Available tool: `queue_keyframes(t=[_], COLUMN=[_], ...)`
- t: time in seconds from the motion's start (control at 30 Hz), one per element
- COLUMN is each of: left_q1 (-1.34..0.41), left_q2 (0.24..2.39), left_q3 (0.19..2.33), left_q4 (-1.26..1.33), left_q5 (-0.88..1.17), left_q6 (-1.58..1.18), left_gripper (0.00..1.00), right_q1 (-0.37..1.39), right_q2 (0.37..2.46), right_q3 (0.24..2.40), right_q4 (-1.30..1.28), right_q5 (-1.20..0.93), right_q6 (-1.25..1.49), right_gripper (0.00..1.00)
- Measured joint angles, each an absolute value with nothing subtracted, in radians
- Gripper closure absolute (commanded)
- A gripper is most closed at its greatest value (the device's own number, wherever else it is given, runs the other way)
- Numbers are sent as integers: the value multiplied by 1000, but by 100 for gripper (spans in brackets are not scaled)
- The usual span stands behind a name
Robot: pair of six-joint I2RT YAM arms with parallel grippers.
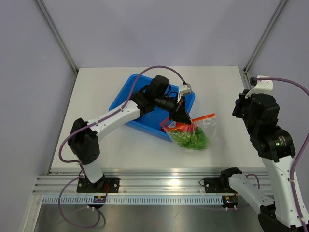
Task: Place the food in the zip-top bag and seal the zipper
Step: Adjust the zipper on the food storage bag.
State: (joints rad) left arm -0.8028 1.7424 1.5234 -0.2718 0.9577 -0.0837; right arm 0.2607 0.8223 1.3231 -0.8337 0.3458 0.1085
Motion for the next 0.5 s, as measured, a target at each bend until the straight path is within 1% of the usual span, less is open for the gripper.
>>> queue_keyframes(t=[0.13, 0.17, 0.23, 0.27, 0.33, 0.37, 0.43, 0.47, 0.5], left_q1=[-804, -804, -805, -804, -804, -804, -804, -804, -804], left_q2=[1742, 1742, 1742, 1742, 1742, 1742, 1742, 1742, 1742], left_q3=[1523, 1523, 1523, 1523, 1523, 1523, 1523, 1523, 1523], left_q4=[-271, -270, -268, -267, -263, -260, -258, -255, -253], left_q5=[960, 961, 962, 963, 966, 968, 969, 969, 969], left_q6=[-88, -90, -98, -103, -112, -115, -121, -124, -125], left_gripper=[100, 100, 100, 100, 100, 100, 100, 100, 100], right_q1=[261, 261, 261, 261, 261, 261, 261, 261, 261], right_q2=[814, 810, 801, 797, 789, 785, 781, 781, 786], right_q3=[1323, 1323, 1322, 1322, 1322, 1322, 1322, 1322, 1322], right_q4=[-835, -835, -837, -838, -849, -859, -882, -895, -908], right_q5=[271, 239, 163, 136, 56, 24, -31, -62, -87], right_q6=[91, 83, 69, 65, 49, 43, 22, 9, -2], right_gripper=[100, 97, 82, 66, 51, 37, 23, 18, 12])
